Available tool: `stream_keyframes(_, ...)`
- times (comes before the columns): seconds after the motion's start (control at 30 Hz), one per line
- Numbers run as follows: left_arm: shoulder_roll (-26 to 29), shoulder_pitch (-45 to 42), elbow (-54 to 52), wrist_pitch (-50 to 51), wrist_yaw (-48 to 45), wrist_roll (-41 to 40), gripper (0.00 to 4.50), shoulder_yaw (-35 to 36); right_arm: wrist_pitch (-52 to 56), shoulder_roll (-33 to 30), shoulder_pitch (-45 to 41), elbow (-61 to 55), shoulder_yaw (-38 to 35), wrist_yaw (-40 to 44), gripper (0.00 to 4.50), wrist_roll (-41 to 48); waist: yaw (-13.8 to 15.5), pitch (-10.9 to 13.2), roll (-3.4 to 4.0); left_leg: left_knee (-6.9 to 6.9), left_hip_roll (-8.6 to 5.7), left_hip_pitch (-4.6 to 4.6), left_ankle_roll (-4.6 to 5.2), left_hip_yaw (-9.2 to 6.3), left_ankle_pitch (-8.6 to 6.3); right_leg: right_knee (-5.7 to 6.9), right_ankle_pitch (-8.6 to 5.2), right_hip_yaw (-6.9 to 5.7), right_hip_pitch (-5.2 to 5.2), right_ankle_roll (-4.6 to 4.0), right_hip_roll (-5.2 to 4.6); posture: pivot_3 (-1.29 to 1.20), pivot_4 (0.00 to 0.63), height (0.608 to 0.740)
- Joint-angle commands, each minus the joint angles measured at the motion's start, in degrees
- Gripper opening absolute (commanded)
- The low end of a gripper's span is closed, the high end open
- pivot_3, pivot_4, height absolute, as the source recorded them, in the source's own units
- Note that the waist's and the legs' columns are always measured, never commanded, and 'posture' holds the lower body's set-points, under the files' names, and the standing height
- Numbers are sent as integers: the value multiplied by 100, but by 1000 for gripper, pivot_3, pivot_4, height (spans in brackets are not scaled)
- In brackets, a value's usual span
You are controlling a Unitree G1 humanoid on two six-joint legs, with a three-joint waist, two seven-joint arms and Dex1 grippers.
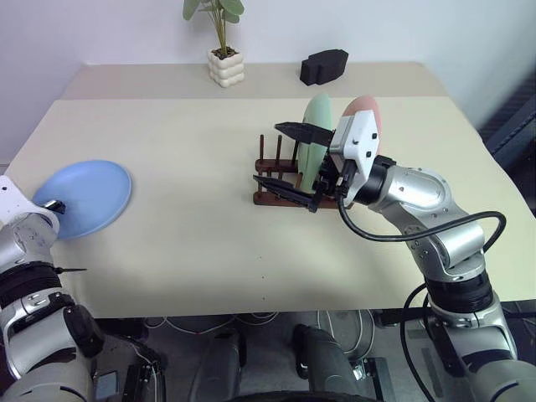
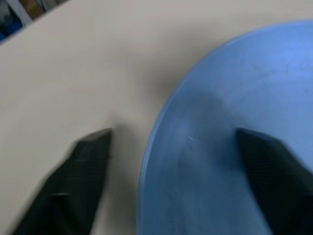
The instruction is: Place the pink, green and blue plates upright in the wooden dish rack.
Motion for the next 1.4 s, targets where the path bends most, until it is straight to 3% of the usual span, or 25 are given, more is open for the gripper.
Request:
stream_keyframes(0.03,-56,-38,-194,-76,75,-88,2060,68,-122,47,-7,-153,-99,20,4360,-22,2,0,0,0,0,0,-2,0,1,0,0,0,0,0,0,0,150,737)
stream_keyframes(0.17,-175,-47,-284,-122,98,-134,28,60,-131,67,-5,-147,-98,38,4360,-45,16,-2,1,0,-1,0,-4,0,2,0,1,0,1,-1,-1,0,150,737)
stream_keyframes(0.4,-615,-238,-785,-806,-242,-363,28,-134,-164,58,-31,-95,-79,53,4360,-163,48,-2,0,0,-2,2,-12,-1,7,0,2,-1,3,-4,-2,0,150,737)
stream_keyframes(0.67,-1183,-388,-2537,-1890,-1070,-25,28,-1564,-658,-203,-147,198,483,-7,4360,-1479,118,0,-8,0,-10,-5,-32,4,12,-13,4,1,3,-11,-3,0,150,737)
stream_keyframes(0.9,-1643,-594,-3613,-2377,-1693,-48,28,-2492,-1317,175,-622,622,961,-312,4360,-2517,66,1,-7,-4,-9,-4,-32,7,13,-11,4,3,1,-10,3,0,150,737)
stream_keyframes(1.13,-1735,-604,-4270,-2031,-2052,-388,28,-2701,-2161,348,-928,1229,1282,-480,4360,-3433,0,1,-7,-4,-10,-4,-31,3,13,-9,4,2,1,-8,5,0,150,737)
stream_keyframes(1.4,-1728,-552,-4662,-1614,-2326,-1164,28,-2427,-2910,387,-1050,1860,1437,-657,4360,-4234,-15,1,-7,-4,-9,-4,-31,0,14,-7,4,2,1,-8,7,0,150,737)
